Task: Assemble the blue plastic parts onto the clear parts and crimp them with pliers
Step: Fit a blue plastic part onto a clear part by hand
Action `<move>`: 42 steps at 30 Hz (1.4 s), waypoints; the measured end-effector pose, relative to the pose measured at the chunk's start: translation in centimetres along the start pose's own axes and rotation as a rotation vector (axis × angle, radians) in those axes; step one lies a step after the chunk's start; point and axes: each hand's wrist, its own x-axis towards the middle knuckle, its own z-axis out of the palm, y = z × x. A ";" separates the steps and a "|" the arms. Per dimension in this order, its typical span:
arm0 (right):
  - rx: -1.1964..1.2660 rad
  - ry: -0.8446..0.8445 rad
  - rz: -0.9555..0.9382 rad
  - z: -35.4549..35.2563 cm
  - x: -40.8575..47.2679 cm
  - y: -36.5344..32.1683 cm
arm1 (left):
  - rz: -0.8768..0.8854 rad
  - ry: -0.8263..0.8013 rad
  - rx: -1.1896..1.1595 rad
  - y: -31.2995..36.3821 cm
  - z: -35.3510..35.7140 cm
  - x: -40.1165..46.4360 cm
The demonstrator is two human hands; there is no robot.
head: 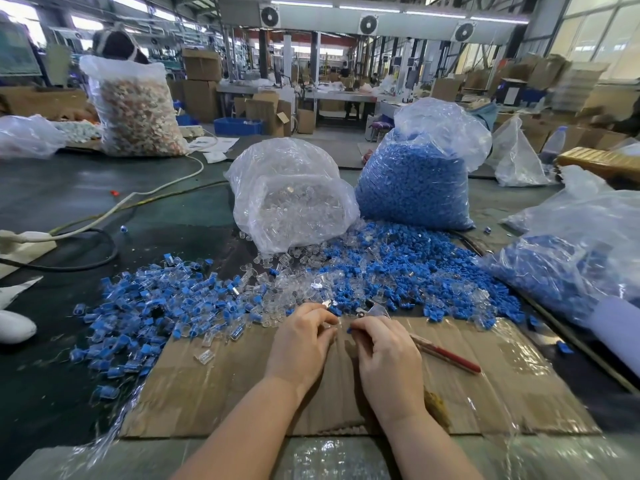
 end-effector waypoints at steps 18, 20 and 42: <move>-0.100 -0.021 0.023 0.0 -0.3 -0.2 | -0.020 0.019 -0.127 0.0 -0.3 -0.3; -0.134 -0.026 0.065 0.1 -0.3 -0.1 | -0.051 0.021 -0.169 0.1 -0.3 -0.4; -0.083 -0.067 0.146 0.2 -0.2 0.0 | -0.158 -0.051 -0.305 0.0 -0.9 -0.2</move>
